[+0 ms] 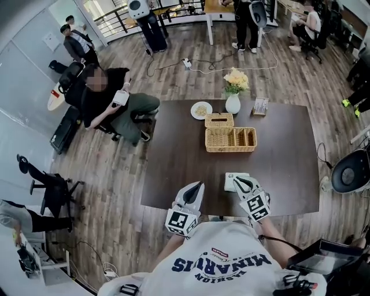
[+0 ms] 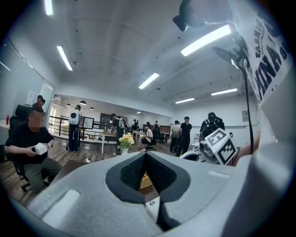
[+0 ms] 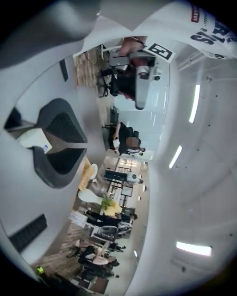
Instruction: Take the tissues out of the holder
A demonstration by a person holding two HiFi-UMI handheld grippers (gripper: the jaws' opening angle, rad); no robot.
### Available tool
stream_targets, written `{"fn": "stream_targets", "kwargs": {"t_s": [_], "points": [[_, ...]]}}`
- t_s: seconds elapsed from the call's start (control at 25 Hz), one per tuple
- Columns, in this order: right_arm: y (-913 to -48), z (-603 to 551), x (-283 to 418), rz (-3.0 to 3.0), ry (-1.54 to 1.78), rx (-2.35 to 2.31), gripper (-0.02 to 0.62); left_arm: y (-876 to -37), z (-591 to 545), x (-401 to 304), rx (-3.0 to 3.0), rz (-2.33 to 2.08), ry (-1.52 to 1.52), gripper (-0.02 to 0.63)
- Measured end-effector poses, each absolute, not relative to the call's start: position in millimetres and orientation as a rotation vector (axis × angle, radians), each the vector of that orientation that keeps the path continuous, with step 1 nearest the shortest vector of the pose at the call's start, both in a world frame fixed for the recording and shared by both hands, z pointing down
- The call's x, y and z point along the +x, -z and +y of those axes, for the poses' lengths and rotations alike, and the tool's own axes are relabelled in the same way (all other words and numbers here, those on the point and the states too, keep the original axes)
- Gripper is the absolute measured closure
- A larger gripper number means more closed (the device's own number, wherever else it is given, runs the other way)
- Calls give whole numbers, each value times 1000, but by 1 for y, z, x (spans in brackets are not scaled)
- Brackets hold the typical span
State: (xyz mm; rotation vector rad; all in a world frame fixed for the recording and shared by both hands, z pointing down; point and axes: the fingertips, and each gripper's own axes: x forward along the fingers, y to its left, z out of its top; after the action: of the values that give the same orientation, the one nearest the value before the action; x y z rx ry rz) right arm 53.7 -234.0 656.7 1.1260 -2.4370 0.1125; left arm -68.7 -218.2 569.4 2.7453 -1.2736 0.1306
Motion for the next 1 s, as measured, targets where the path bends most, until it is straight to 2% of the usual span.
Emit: {"fn": "stream_targets", "kwargs": {"t_s": [0.2,0.32,1.0], "points": [[-554,-224,84,-2541,11,1463,560,-543,-223,-53,2829,-1224,-86,601],[-522,-214,98,-2545,109,1593,586,-524,-221,-47,2872,-1209,-54,601],[-526,-220,113,-2550,-5,1635,591,-515,-219,-36,2920,-1129,-25,603]]}}
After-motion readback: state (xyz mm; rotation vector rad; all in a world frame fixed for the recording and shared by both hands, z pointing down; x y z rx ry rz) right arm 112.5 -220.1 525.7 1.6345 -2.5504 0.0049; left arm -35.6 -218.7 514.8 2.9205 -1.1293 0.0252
